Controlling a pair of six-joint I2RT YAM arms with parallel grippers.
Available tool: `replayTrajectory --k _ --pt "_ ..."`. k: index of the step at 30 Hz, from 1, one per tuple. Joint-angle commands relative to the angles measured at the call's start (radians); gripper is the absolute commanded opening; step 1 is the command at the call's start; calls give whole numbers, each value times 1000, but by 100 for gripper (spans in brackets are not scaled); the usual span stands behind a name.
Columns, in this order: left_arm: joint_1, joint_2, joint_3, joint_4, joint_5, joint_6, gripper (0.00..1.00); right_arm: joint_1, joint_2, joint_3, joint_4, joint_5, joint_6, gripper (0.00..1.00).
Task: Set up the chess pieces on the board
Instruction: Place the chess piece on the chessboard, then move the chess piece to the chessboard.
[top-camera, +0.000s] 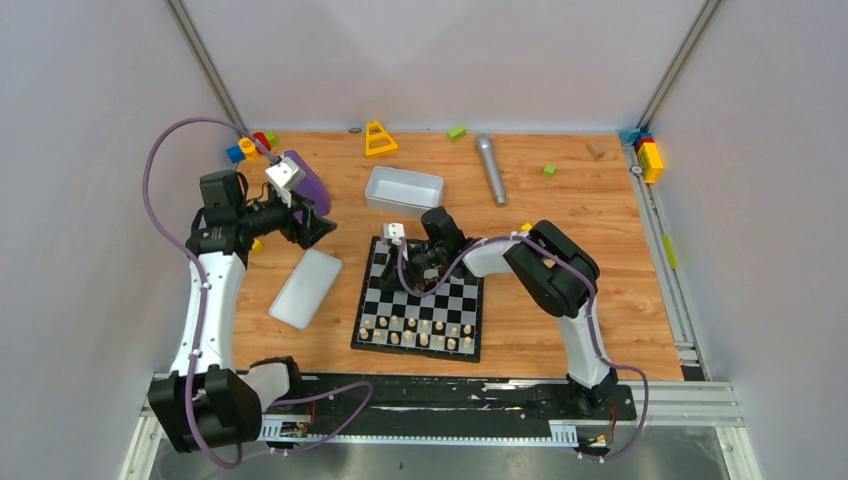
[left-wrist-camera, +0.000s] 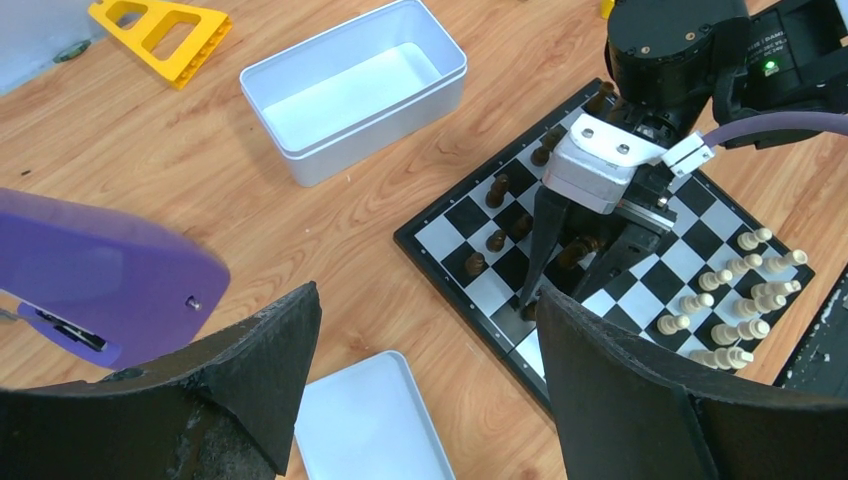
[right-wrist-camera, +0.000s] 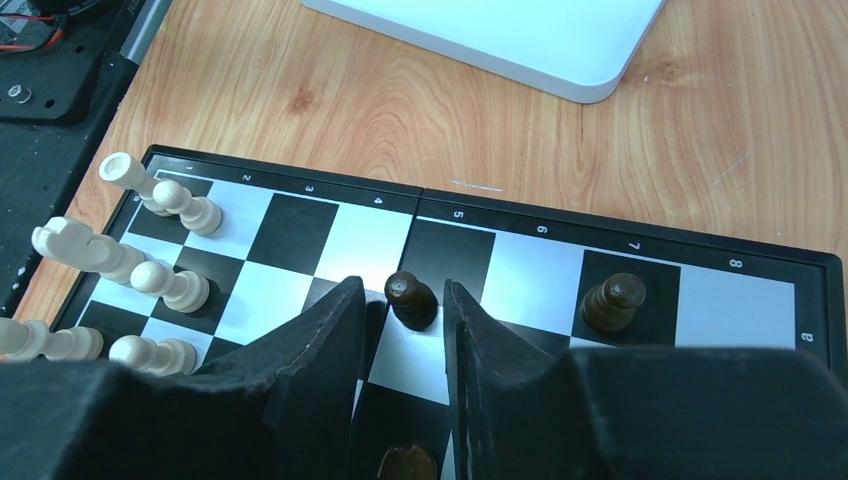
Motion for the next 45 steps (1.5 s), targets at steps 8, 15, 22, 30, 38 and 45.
replayTrajectory --k 8,15,22,30,38,45 --pt "7 -43 -13 -20 -17 50 88 0 -155 131 -278 19 -31 42" --pt "8 -82 -21 -39 -70 51 89 -27 -263 192 -608 183 -71 42" --pt "5 -104 -17 -81 -94 70 89 -120 -315 219 -814 381 -73 42" --pt "5 -112 -32 -92 -86 100 89 -161 -266 262 -944 584 -119 43" --pt "6 -108 -39 -99 -69 119 89 -168 -187 333 -1021 608 -122 41" --pt "7 -101 -42 -94 -72 114 90 -169 -174 338 -1047 595 -124 39"
